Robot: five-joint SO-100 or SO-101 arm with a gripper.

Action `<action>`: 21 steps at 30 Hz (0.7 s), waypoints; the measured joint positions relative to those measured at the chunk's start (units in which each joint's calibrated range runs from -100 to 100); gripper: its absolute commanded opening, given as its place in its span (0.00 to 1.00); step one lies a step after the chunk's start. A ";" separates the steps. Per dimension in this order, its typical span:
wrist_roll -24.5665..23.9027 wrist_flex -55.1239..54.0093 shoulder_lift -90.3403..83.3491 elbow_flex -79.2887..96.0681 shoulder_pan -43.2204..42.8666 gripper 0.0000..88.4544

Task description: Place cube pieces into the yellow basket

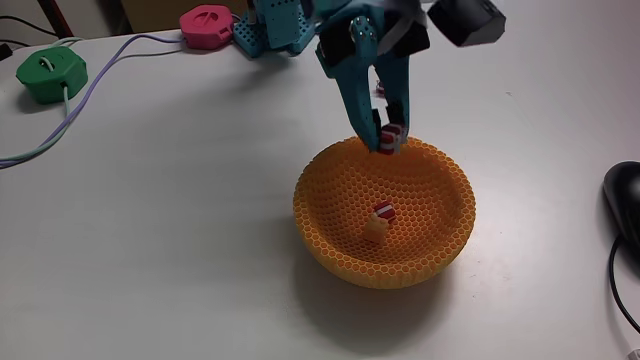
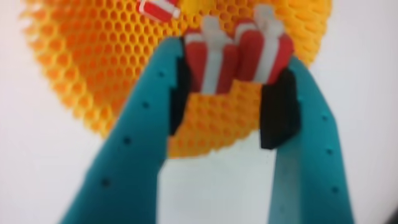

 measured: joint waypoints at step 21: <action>-15.48 38.27 -23.32 11.82 -14.22 0.28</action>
